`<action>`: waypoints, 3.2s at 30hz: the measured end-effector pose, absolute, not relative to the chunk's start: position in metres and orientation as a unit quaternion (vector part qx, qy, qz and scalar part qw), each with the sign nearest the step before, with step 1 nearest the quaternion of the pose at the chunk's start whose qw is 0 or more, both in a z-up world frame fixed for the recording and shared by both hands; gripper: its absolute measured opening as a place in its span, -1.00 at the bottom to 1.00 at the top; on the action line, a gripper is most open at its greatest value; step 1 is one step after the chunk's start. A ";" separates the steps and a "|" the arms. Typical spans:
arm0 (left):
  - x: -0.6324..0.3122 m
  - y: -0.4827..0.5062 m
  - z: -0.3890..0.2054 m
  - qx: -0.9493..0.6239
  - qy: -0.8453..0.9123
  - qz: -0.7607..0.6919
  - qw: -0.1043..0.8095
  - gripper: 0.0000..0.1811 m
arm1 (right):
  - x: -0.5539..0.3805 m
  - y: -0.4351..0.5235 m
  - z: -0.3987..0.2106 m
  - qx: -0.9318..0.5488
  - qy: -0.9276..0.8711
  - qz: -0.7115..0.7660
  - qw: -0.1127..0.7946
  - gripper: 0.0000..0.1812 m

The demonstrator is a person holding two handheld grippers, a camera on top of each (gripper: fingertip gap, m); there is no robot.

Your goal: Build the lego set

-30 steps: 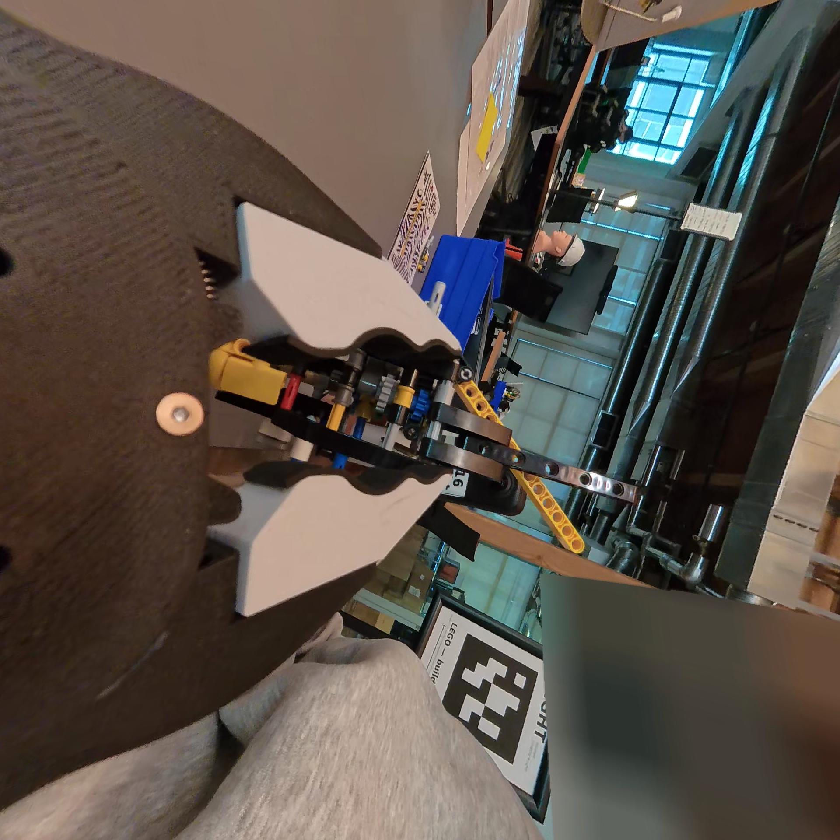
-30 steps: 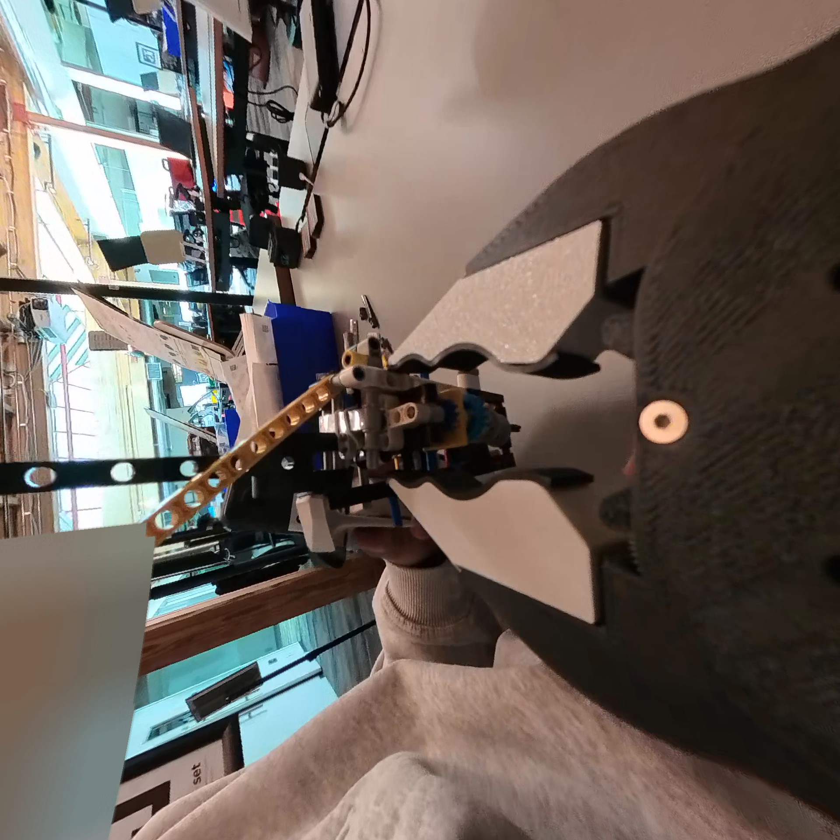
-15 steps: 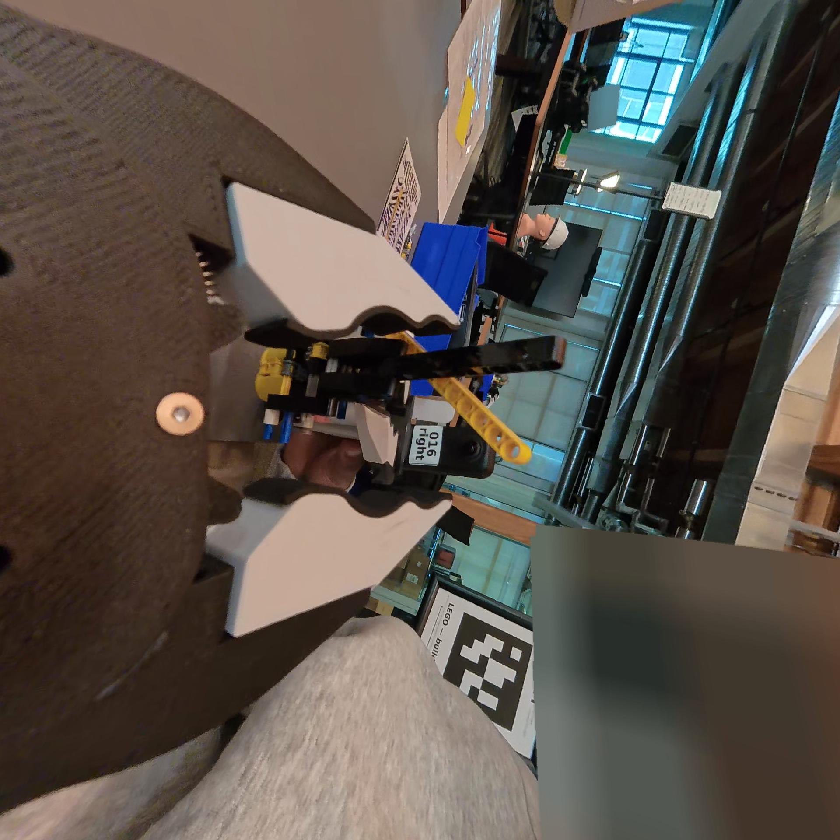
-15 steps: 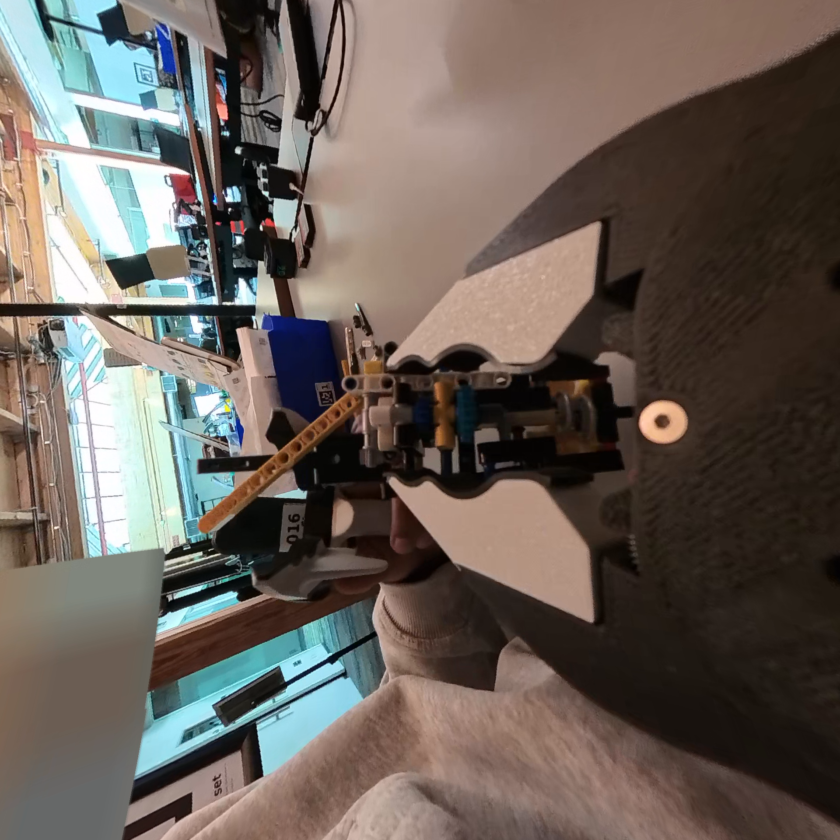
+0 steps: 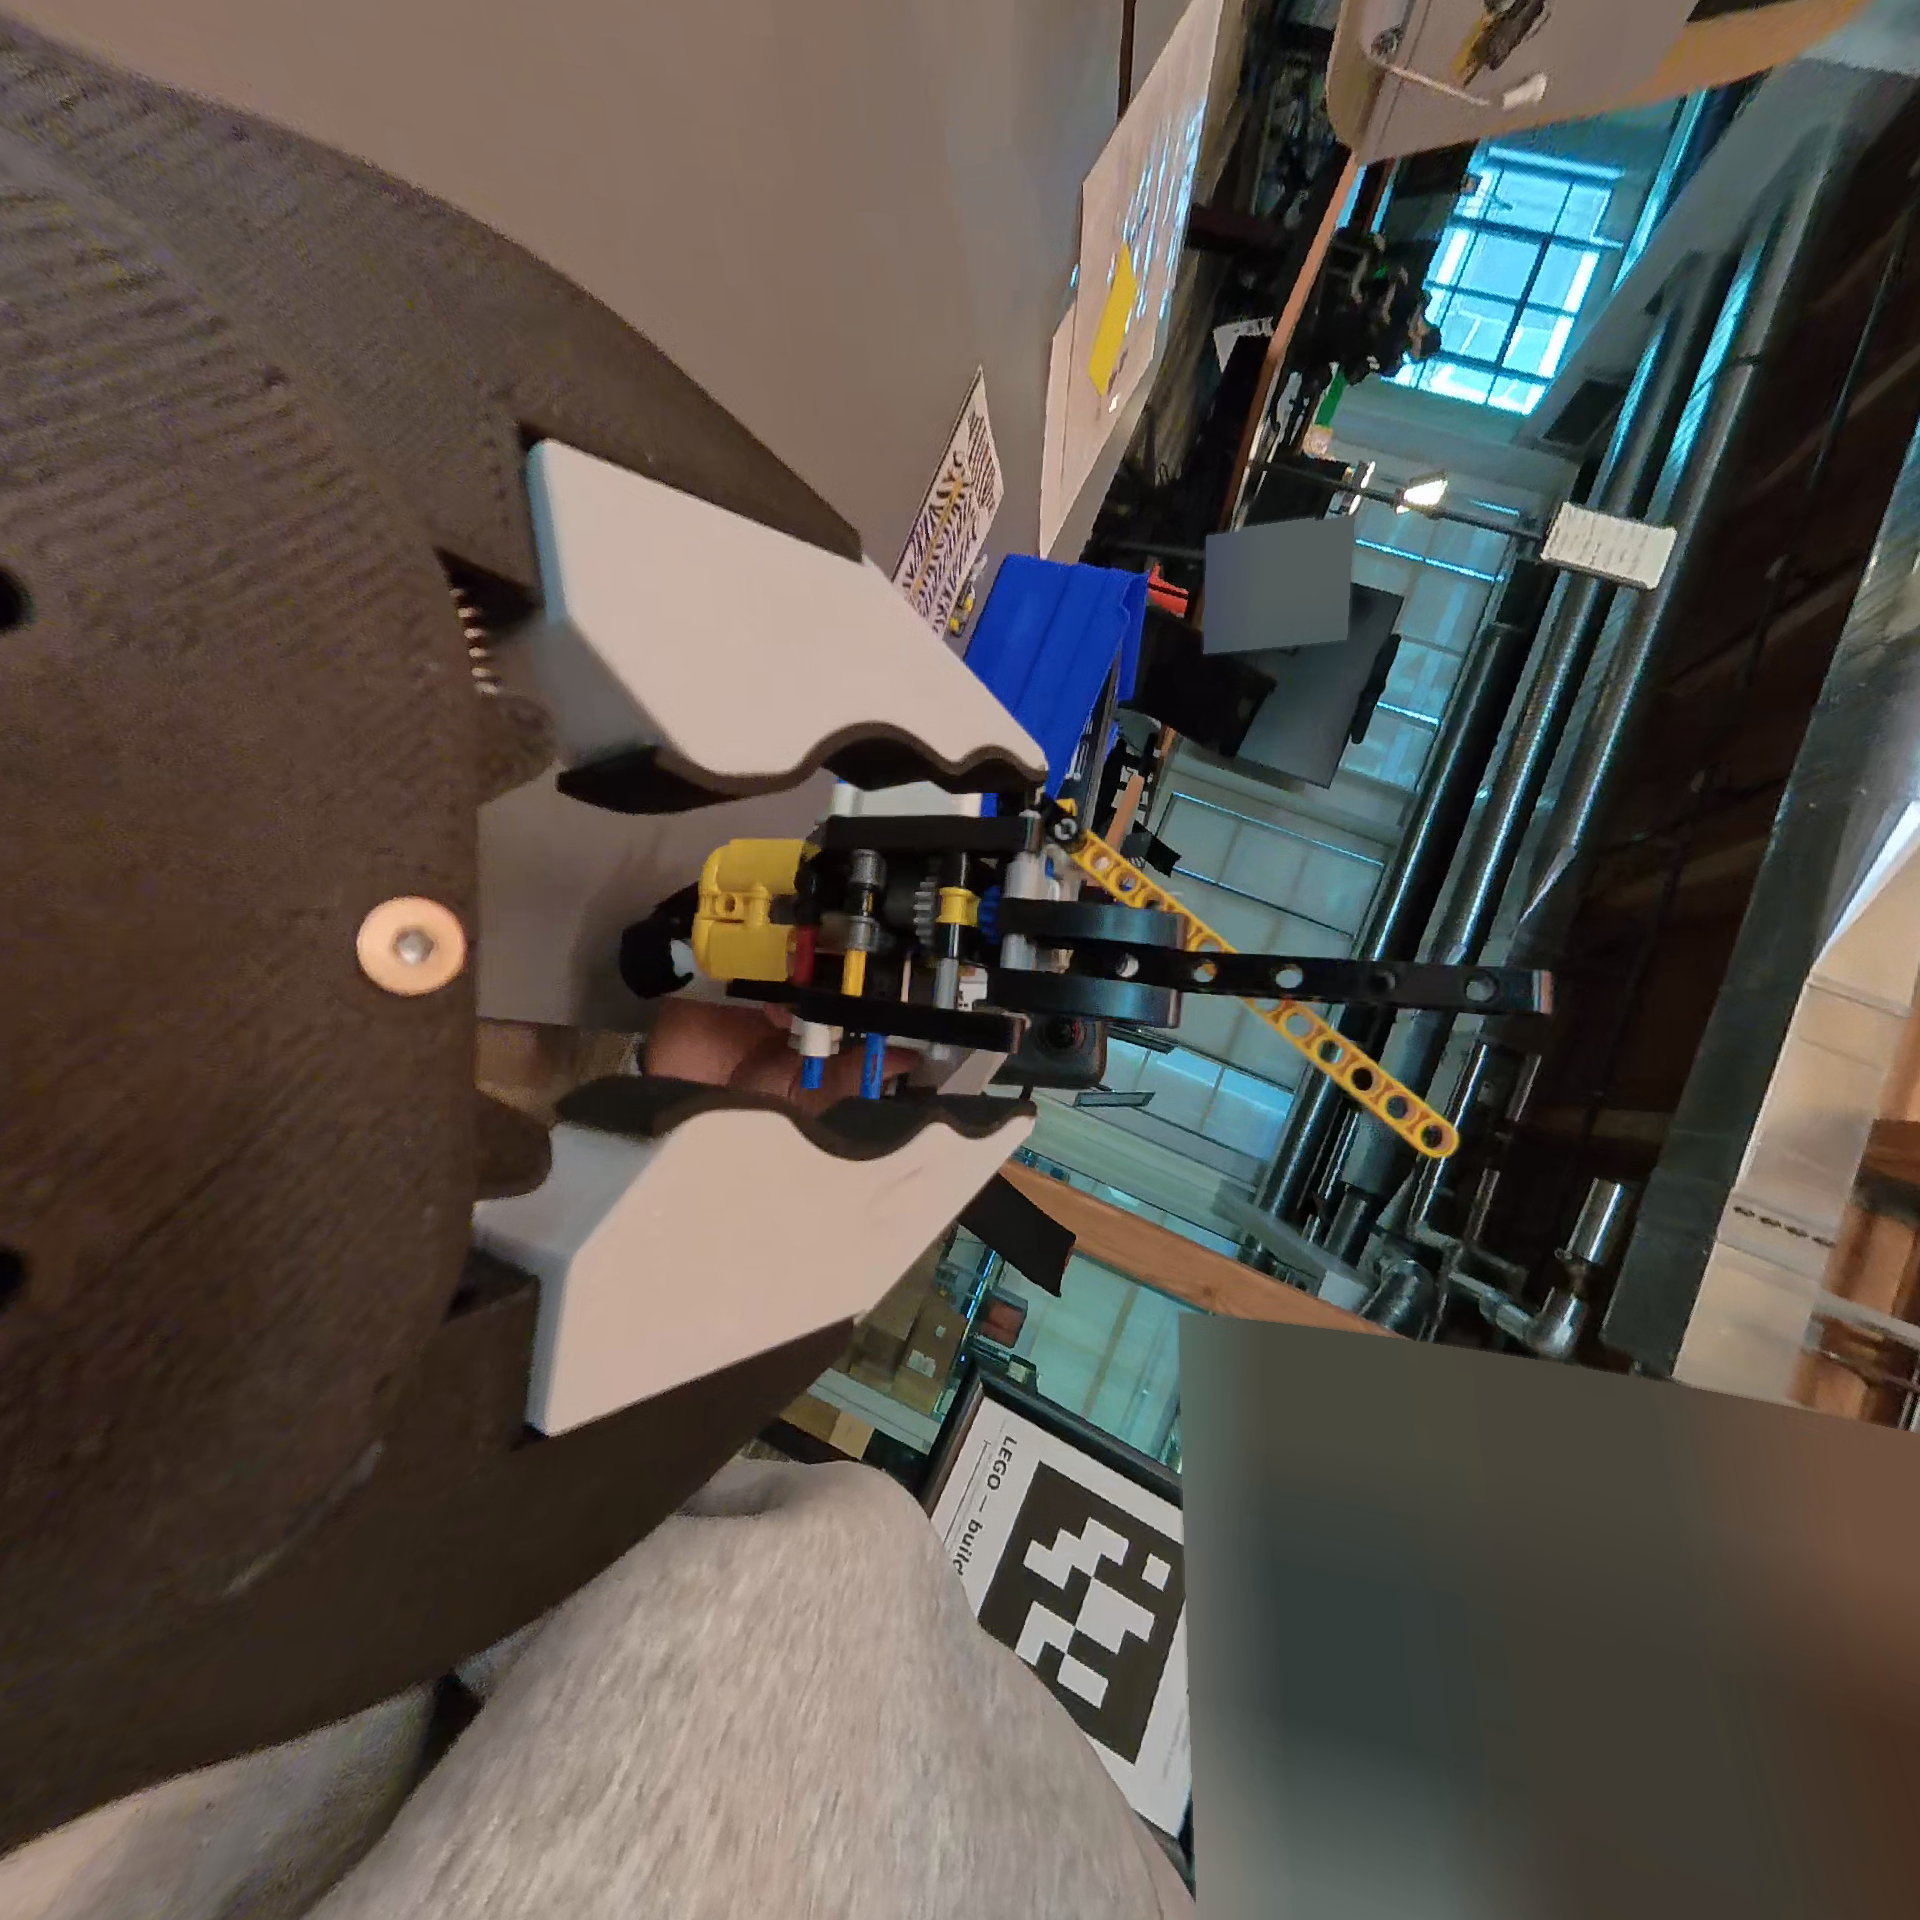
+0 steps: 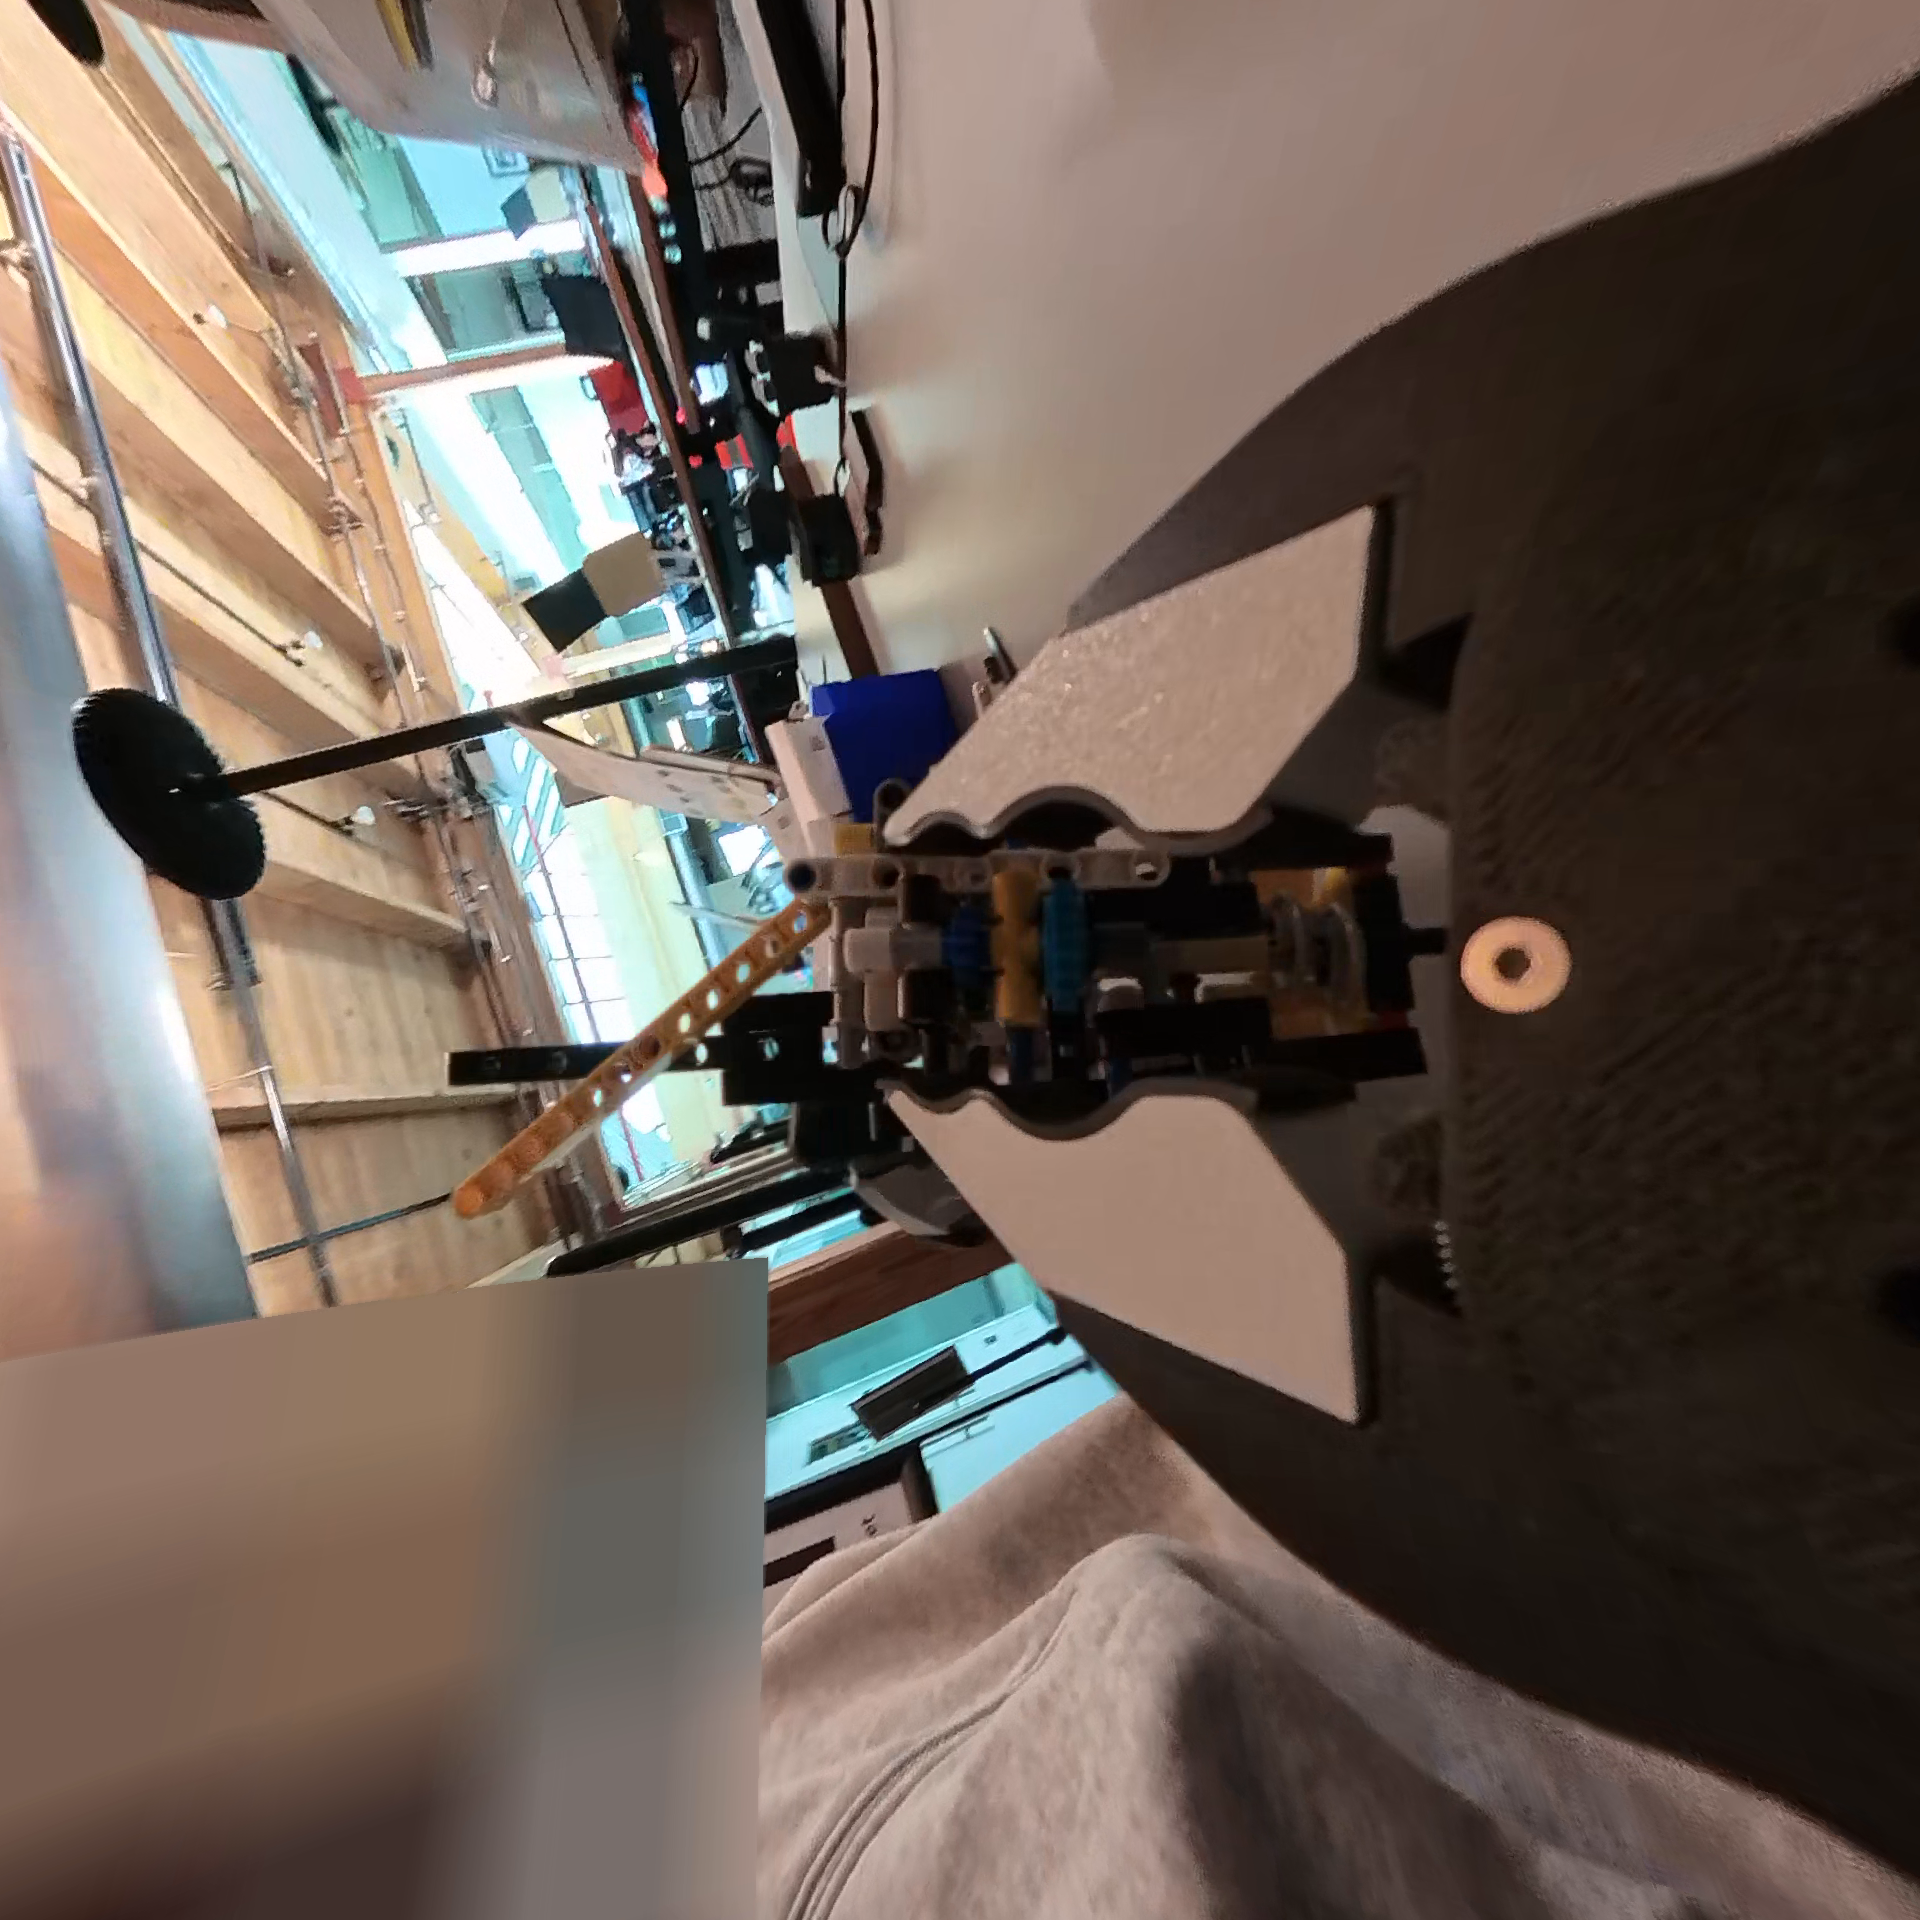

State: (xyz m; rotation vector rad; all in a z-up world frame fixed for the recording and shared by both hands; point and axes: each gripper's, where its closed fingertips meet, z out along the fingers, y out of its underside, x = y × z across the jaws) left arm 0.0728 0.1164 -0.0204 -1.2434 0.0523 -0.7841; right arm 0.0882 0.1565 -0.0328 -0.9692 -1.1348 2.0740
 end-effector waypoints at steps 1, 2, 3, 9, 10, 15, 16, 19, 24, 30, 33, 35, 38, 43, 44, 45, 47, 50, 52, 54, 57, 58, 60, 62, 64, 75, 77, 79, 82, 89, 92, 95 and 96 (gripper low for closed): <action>0.077 0.116 -0.020 -0.566 0.027 -0.360 0.741 -0.38 | 0.090 0.157 -0.031 -0.357 -0.418 0.786 0.284 -0.57; 0.082 0.117 -0.019 -0.565 0.032 -0.362 0.741 -0.38 | 0.093 0.158 -0.028 -0.348 -0.408 0.797 0.276 -0.57; 0.086 0.117 -0.019 -0.566 0.035 -0.363 0.740 -0.38 | 0.097 0.158 -0.025 -0.339 -0.396 0.811 0.266 -0.57; 0.112 0.118 -0.021 -0.573 0.066 -0.349 0.739 -0.40 | 0.109 0.169 -0.012 -0.305 -0.313 0.874 0.210 -0.57; 0.114 0.118 -0.022 -0.575 0.069 -0.344 0.739 -0.40 | 0.109 0.170 -0.011 -0.301 -0.302 0.882 0.200 -0.57; 0.116 0.118 -0.022 -0.577 0.074 -0.316 0.749 -0.41 | 0.107 0.169 -0.015 -0.284 -0.266 0.909 0.149 -0.58; 0.115 0.118 -0.021 -0.575 0.073 -0.314 0.752 -0.41 | 0.106 0.168 -0.016 -0.283 -0.264 0.911 0.144 -0.58; 0.111 0.116 -0.017 -0.567 0.066 -0.312 0.760 -0.43 | 0.104 0.166 -0.019 -0.276 -0.252 0.920 0.121 -0.58; 0.111 0.115 -0.014 -0.561 0.062 -0.315 0.763 -0.45 | 0.101 0.161 -0.021 -0.259 -0.244 0.932 0.070 -0.58; 0.114 0.113 -0.008 -0.549 0.058 -0.312 0.773 -0.48 | 0.095 0.152 -0.023 -0.261 -0.257 0.928 0.063 -0.57; 0.117 0.113 -0.008 -0.552 0.060 -0.302 0.775 -0.47 | 0.094 0.153 -0.023 -0.262 -0.255 0.929 0.063 -0.58; 0.119 0.113 -0.008 -0.552 0.061 -0.297 0.777 -0.47 | 0.094 0.153 -0.023 -0.262 -0.255 0.928 0.064 -0.58; 0.120 0.112 -0.006 -0.549 0.059 -0.295 0.780 -0.47 | 0.093 0.153 -0.023 -0.263 -0.256 0.928 0.066 -0.58; 0.118 0.111 -0.003 -0.543 0.055 -0.295 0.784 -0.47 | 0.094 0.151 -0.023 -0.259 -0.257 0.929 0.056 -0.58; 0.118 0.111 -0.003 -0.543 0.054 -0.295 0.785 -0.47 | 0.094 0.151 -0.023 -0.258 -0.255 0.930 0.051 -0.58; 0.117 0.111 -0.003 -0.543 0.053 -0.295 0.785 -0.47 | 0.094 0.151 -0.023 -0.257 -0.255 0.931 0.047 -0.58; 0.117 0.110 -0.003 -0.542 0.055 -0.296 0.785 -0.47 | 0.094 0.151 -0.023 -0.257 -0.254 0.932 0.041 -0.57; 0.118 0.110 -0.003 -0.543 0.057 -0.294 0.785 -0.48 | 0.094 0.150 -0.023 -0.257 -0.253 0.932 0.034 -0.58; 0.118 0.110 -0.002 -0.541 0.058 -0.292 0.786 -0.48 | 0.095 0.150 -0.022 -0.254 -0.253 0.933 0.028 -0.58; 0.117 0.109 -0.002 -0.540 0.059 -0.291 0.787 -0.48 | 0.096 0.149 -0.022 -0.252 -0.253 0.934 0.021 -0.58; 0.113 0.108 -0.001 -0.536 0.055 -0.289 0.791 -0.47 | 0.097 0.147 -0.021 -0.246 -0.255 0.935 0.014 -0.57; 0.113 0.108 -0.001 -0.535 0.055 -0.288 0.792 -0.47 | 0.098 0.147 -0.021 -0.245 -0.256 0.935 0.012 -0.57; 0.111 0.108 -0.001 -0.535 0.054 -0.286 0.793 -0.47 | 0.099 0.147 -0.020 -0.243 -0.255 0.936 0.010 -0.58; 0.110 0.108 -0.001 -0.535 0.052 -0.285 0.793 -0.47 | 0.100 0.147 -0.020 -0.240 -0.256 0.937 0.007 -0.58; 0.110 0.108 -0.001 -0.534 0.050 -0.284 0.795 -0.47 | 0.100 0.146 -0.019 -0.237 -0.256 0.937 0.005 -0.58; 0.107 0.112 -0.004 -0.544 0.040 -0.279 0.790 -0.48 | 0.102 0.145 -0.019 -0.234 -0.257 0.938 -0.002 -0.58; 0.107 0.112 -0.004 -0.546 0.038 -0.278 0.789 -0.49 | 0.102 0.144 -0.019 -0.233 -0.258 0.938 -0.004 -0.58; 0.107 0.113 -0.005 -0.548 0.039 -0.278 0.788 -0.49 | 0.102 0.143 -0.019 -0.232 -0.260 0.937 -0.009 -0.58; 0.108 0.113 -0.005 -0.549 0.040 -0.277 0.787 -0.50 | 0.102 0.143 -0.019 -0.232 -0.260 0.937 -0.010 -0.58; 0.107 0.113 -0.006 -0.549 0.039 -0.277 0.787 -0.51 | 0.102 0.143 -0.019 -0.232 -0.260 0.937 -0.011 -0.58; 0.107 0.114 -0.006 -0.550 0.039 -0.277 0.787 -0.53 | 0.102 0.143 -0.019 -0.232 -0.261 0.937 -0.012 -0.58; 0.106 0.114 -0.006 -0.551 0.039 -0.276 0.787 -0.55 | 0.102 0.143 -0.019 -0.231 -0.261 0.937 -0.012 -0.58; 0.106 0.114 -0.006 -0.551 0.039 -0.276 0.787 -0.54 | 0.102 0.143 -0.019 -0.231 -0.261 0.937 -0.012 -0.58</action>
